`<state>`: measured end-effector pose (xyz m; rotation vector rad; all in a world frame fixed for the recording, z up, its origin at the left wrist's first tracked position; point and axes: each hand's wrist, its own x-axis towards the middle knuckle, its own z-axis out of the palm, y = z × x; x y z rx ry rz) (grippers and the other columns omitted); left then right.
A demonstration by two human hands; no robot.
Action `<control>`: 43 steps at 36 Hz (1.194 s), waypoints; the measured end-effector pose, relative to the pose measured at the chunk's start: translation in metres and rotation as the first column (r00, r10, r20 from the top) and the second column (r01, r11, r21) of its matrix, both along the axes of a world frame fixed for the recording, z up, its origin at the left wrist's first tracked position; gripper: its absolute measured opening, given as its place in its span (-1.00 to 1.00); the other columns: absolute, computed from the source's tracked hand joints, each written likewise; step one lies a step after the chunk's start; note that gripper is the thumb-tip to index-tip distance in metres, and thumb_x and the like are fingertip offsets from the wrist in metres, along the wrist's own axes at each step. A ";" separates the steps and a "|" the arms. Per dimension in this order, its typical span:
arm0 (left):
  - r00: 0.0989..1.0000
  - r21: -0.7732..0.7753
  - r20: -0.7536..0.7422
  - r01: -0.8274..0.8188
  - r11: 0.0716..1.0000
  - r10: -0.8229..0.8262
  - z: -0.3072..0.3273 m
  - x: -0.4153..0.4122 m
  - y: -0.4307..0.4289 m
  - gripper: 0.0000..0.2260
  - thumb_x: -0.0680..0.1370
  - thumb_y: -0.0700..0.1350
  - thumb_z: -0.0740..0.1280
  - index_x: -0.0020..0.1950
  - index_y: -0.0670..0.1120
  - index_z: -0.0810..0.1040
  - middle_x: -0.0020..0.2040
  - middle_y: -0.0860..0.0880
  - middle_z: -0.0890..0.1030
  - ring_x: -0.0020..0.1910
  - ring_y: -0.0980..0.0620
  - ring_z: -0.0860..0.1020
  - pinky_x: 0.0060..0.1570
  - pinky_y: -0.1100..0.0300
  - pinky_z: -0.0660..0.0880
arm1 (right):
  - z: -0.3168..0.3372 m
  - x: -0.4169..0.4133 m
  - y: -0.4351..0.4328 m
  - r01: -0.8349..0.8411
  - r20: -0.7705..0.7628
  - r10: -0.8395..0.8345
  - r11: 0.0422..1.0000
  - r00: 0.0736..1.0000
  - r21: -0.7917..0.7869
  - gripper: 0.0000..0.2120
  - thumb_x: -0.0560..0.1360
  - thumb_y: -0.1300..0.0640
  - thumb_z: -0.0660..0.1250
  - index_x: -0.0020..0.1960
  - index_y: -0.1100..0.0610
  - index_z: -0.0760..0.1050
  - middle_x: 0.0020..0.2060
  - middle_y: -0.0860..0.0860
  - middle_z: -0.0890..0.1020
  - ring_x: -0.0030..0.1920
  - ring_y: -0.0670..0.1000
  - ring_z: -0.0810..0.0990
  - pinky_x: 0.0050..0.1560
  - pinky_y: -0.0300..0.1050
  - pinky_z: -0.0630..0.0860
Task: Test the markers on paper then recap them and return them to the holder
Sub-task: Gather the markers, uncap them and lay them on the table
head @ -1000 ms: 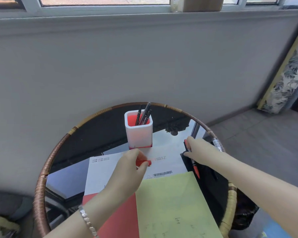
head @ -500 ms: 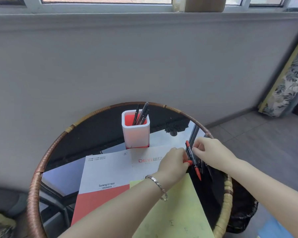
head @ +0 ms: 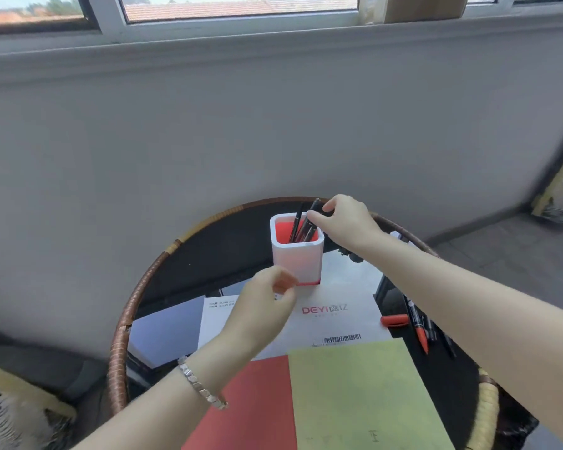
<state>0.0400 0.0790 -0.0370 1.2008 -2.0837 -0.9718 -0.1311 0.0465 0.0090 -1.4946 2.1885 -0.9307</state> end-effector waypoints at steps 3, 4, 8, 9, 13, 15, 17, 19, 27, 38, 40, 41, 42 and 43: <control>0.999 -0.024 0.020 -0.038 0.999 0.039 0.001 0.014 -0.003 -0.82 0.55 -0.22 0.21 0.03 0.04 0.50 -0.02 0.16 0.54 -0.03 0.33 0.47 -0.12 0.50 0.37 | -0.006 0.005 -0.011 0.053 -0.015 -0.053 0.999 0.998 -0.001 -0.65 0.49 0.01 0.29 -0.27 0.29 0.55 -0.45 0.09 0.54 -0.49 0.06 0.45 -0.38 -0.03 0.49; 0.998 -0.031 0.023 -0.051 0.998 0.051 0.001 0.018 -0.003 -0.81 0.55 -0.22 0.21 0.05 0.03 0.50 -0.02 0.15 0.54 -0.04 0.33 0.46 -0.12 0.51 0.37 | -0.008 0.008 -0.011 0.051 -0.008 -0.051 0.999 0.999 -0.014 -0.67 0.49 0.03 0.29 -0.26 0.28 0.57 -0.47 0.08 0.54 -0.50 0.05 0.45 -0.40 -0.06 0.47; 0.997 -0.070 0.027 -0.070 0.995 0.072 0.003 0.021 -0.004 -0.79 0.55 -0.22 0.20 0.13 -0.03 0.51 0.03 0.11 0.52 -0.02 0.25 0.46 -0.14 0.55 0.33 | -0.007 0.008 0.000 0.012 0.030 -0.007 0.988 1.000 -0.151 -0.71 0.50 0.05 0.30 -0.29 0.21 0.57 -0.53 -0.02 0.46 -0.53 -0.07 0.40 -0.51 -0.21 0.32; 0.997 -0.087 0.019 -0.076 0.993 0.078 0.004 0.020 -0.003 -0.78 0.55 -0.22 0.20 0.16 -0.04 0.50 0.04 0.11 0.50 0.01 0.23 0.45 -0.13 0.57 0.32 | -0.003 0.009 0.004 -0.008 0.038 0.016 0.977 0.999 -0.211 -0.75 0.50 0.05 0.30 -0.25 0.19 0.56 -0.50 -0.05 0.48 -0.50 -0.10 0.42 -0.53 -0.26 0.36; 0.995 -0.184 -0.058 -0.086 0.979 0.077 0.008 0.008 0.000 -0.68 0.54 -0.22 0.26 0.28 -0.06 0.42 0.12 0.13 0.41 0.15 0.17 0.37 0.06 0.54 0.29 | 0.025 0.014 0.035 -0.080 0.044 0.119 0.858 0.992 -0.508 -0.86 0.50 0.09 0.31 -0.21 0.10 0.51 -0.42 -0.11 0.52 -0.44 -0.21 0.50 -0.41 -0.48 0.37; 0.991 -0.234 -0.117 -0.093 0.968 0.067 0.013 0.000 0.002 -0.62 0.53 -0.20 0.29 0.33 -0.04 0.37 0.20 0.12 0.41 0.23 0.13 0.35 0.19 0.34 0.29 | 0.039 0.016 0.056 -0.112 0.058 0.184 0.788 0.981 -0.605 -0.88 0.50 0.13 0.32 -0.21 0.09 0.50 -0.42 -0.10 0.54 -0.43 -0.19 0.50 -0.34 -0.42 0.41; 0.986 -0.297 -0.160 -0.087 0.951 0.040 0.017 -0.007 0.005 -0.62 0.55 -0.16 0.23 0.37 -0.03 0.34 0.27 0.10 0.40 0.27 0.13 0.33 0.28 0.20 0.25 | 0.048 0.019 0.074 -0.116 0.121 0.246 0.766 0.962 -0.632 -0.88 0.50 0.16 0.32 -0.22 0.07 0.51 -0.46 -0.10 0.55 -0.46 -0.15 0.50 -0.33 -0.38 0.44; 0.986 -0.358 -0.168 -0.076 0.931 0.016 0.021 -0.014 0.009 -0.65 0.55 -0.13 0.15 0.34 -0.04 0.37 0.23 0.10 0.44 0.23 0.11 0.36 0.29 0.10 0.25 | 0.051 0.020 0.088 -0.107 0.210 0.299 0.773 0.931 -0.626 -0.87 0.50 0.16 0.31 -0.23 0.10 0.52 -0.51 -0.08 0.55 -0.49 -0.14 0.50 -0.35 -0.36 0.45; 0.980 -0.300 -0.110 0.125 0.946 -0.165 0.028 -0.021 0.031 -0.83 0.62 -0.11 0.12 0.07 -0.09 0.48 -0.16 0.02 0.51 -0.18 0.11 0.41 -0.18 0.28 0.34 | 0.031 0.016 0.109 -0.060 0.471 0.316 0.874 0.824 -0.483 -0.87 0.49 0.20 0.30 -0.20 0.23 0.54 -0.56 -0.06 0.52 -0.52 -0.14 0.45 -0.42 -0.35 0.43; 0.952 -0.175 -0.043 0.291 0.941 -0.302 0.016 -0.021 0.039 -0.69 0.58 0.04 0.01 -0.10 -0.04 0.49 -0.18 0.14 0.62 -0.20 0.00 0.56 -0.13 -0.03 0.47 | -0.005 0.021 0.124 -0.189 0.576 0.335 0.935 0.745 -0.300 -0.84 0.52 0.32 0.22 -0.21 0.22 0.50 -0.59 -0.10 0.50 -0.54 -0.18 0.40 -0.48 -0.41 0.32; 0.950 -0.188 -0.074 0.287 0.939 -0.305 0.018 -0.021 0.041 -0.70 0.57 0.03 0.03 -0.11 -0.05 0.50 -0.19 0.15 0.62 -0.21 0.01 0.55 -0.14 -0.03 0.47 | -0.005 0.021 0.125 -0.170 0.621 0.344 0.931 0.705 -0.323 -0.83 0.51 0.35 0.21 -0.22 0.23 0.49 -0.60 -0.07 0.47 -0.55 -0.18 0.39 -0.51 -0.43 0.29; 0.948 -0.181 -0.084 0.288 0.940 -0.306 0.019 -0.022 0.041 -0.71 0.57 0.02 0.04 -0.12 -0.06 0.50 -0.20 0.14 0.62 -0.23 0.00 0.54 -0.15 -0.04 0.46 | -0.006 0.021 0.126 -0.161 0.633 0.347 0.929 0.692 -0.334 -0.84 0.51 0.35 0.20 -0.22 0.23 0.49 -0.60 -0.06 0.47 -0.55 -0.18 0.39 -0.52 -0.44 0.28; 0.948 -0.167 -0.087 0.290 0.942 -0.307 0.020 -0.022 0.041 -0.71 0.56 0.02 0.04 -0.12 -0.07 0.50 -0.20 0.12 0.62 -0.25 0.00 0.52 -0.17 -0.05 0.46 | -0.007 0.020 0.127 -0.156 0.640 0.353 0.926 0.683 -0.344 -0.83 0.51 0.35 0.20 -0.22 0.23 0.48 -0.60 -0.05 0.47 -0.55 -0.18 0.39 -0.53 -0.44 0.28; 0.947 -0.147 -0.089 0.295 0.944 -0.310 0.020 -0.023 0.041 -0.70 0.56 0.02 0.04 -0.13 -0.08 0.50 -0.21 0.11 0.62 -0.28 -0.01 0.50 -0.18 -0.06 0.46 | -0.009 0.019 0.127 -0.152 0.646 0.358 0.923 0.674 -0.353 -0.83 0.51 0.35 0.20 -0.22 0.23 0.49 -0.59 -0.05 0.47 -0.55 -0.17 0.39 -0.53 -0.44 0.29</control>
